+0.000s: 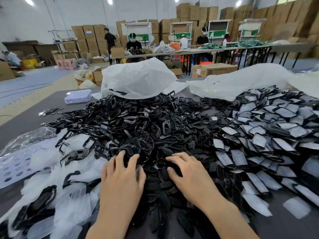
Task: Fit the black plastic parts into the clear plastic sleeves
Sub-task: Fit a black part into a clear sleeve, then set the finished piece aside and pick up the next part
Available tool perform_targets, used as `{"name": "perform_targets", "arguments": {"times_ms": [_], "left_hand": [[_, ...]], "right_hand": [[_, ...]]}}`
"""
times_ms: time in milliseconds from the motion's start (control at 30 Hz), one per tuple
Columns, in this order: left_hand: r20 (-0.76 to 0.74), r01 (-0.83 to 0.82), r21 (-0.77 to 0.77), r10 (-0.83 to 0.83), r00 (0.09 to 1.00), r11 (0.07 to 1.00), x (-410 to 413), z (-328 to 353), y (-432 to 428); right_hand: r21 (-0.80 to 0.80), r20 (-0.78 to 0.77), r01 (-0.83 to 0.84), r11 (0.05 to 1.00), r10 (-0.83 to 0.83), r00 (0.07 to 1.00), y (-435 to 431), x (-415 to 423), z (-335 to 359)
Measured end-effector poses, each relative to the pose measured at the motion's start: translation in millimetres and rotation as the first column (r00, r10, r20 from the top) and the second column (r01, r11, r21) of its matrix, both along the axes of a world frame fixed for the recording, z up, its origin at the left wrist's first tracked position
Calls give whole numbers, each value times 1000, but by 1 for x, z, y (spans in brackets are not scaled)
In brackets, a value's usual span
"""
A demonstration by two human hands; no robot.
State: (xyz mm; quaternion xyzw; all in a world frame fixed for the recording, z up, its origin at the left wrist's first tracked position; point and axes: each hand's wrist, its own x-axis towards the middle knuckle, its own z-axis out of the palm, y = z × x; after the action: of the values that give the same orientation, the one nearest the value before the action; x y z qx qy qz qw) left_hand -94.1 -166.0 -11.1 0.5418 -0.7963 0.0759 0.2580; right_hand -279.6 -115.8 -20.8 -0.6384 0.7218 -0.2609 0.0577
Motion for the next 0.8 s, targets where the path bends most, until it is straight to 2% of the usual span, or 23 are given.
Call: {"name": "perform_targets", "arguments": {"times_ms": [133, 267, 333, 400, 500, 567, 667, 733, 800], "left_hand": [[-9, 89, -15, -89, 996, 996, -3, 2, 3], [-202, 155, 21, -148, 968, 988, 1, 6, 4], [-336, 185, 16, -169, 927, 983, 1, 9, 4], [-553, 257, 42, -192, 811, 965, -1, 15, 5], [-826, 403, 120, -134, 547, 907, -6, 23, 6], [-914, 525, 153, -82, 398, 837, -10, 23, 5], [-972, 683, 200, 56, 228, 703, -14, 17, 6], [-975, 700, 212, 96, 202, 682, -15, 13, 4], [-963, 679, 245, 93, 254, 692, -14, 11, 3]], "right_hand": [[-43, 72, -5, 999, 9, 997, 3, -1, 3], [-99, 163, -8, 995, 24, 986, 5, -2, 4], [-149, 228, 4, 989, 30, 973, 5, -1, 6], [-214, 319, 17, 977, 54, 946, 6, 1, 8], [-265, 515, 2, 964, 139, 846, 6, 6, 10], [-244, 625, -50, 968, 197, 756, 5, 11, 12], [-196, 728, -157, 968, 251, 638, 2, 18, 12], [-213, 727, -185, 959, 282, 626, 2, 21, 14], [-233, 731, -181, 956, 295, 616, 4, 22, 17]]}}
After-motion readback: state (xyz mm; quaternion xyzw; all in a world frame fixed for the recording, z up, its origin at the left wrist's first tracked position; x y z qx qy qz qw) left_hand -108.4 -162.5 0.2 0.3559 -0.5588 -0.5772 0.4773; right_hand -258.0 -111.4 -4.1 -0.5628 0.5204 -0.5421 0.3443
